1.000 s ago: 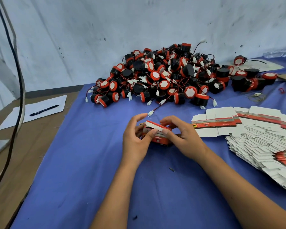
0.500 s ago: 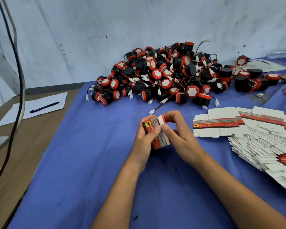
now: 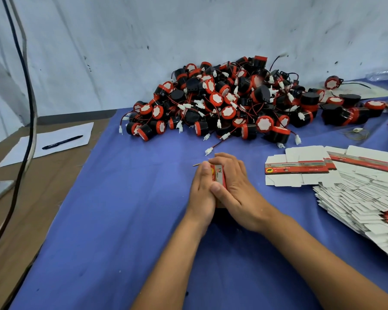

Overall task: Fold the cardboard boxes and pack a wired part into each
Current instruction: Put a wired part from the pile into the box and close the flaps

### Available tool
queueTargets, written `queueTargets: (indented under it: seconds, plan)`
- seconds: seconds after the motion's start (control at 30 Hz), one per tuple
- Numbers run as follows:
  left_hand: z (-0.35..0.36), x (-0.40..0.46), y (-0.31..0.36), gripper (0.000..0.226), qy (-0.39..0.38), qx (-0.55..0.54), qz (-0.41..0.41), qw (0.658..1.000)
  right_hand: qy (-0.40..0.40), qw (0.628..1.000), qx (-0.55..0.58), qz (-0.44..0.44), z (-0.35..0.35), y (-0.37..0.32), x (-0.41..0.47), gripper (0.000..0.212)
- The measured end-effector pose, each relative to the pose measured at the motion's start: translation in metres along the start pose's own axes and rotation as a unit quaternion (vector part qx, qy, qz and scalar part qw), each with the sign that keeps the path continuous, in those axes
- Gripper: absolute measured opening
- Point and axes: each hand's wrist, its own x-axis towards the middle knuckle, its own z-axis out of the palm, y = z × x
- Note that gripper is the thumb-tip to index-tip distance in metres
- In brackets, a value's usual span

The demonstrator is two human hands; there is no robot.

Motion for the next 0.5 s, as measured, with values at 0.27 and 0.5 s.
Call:
queueTargets:
  seconds: [0.27, 0.5]
  plan:
    - [0.001, -0.003, 0.003, 0.054, -0.037, -0.090, -0.057, 0.994, 0.019, 0.977, 0.173, 0.124, 0.004, -0.004, 0.013, 0.051]
    - [0.019, -0.002, -0.012, 0.039, -0.043, -0.013, -0.014, 0.999, 0.213, 0.944, 0.194, 0.159, 0.007, 0.002, 0.007, 0.040]
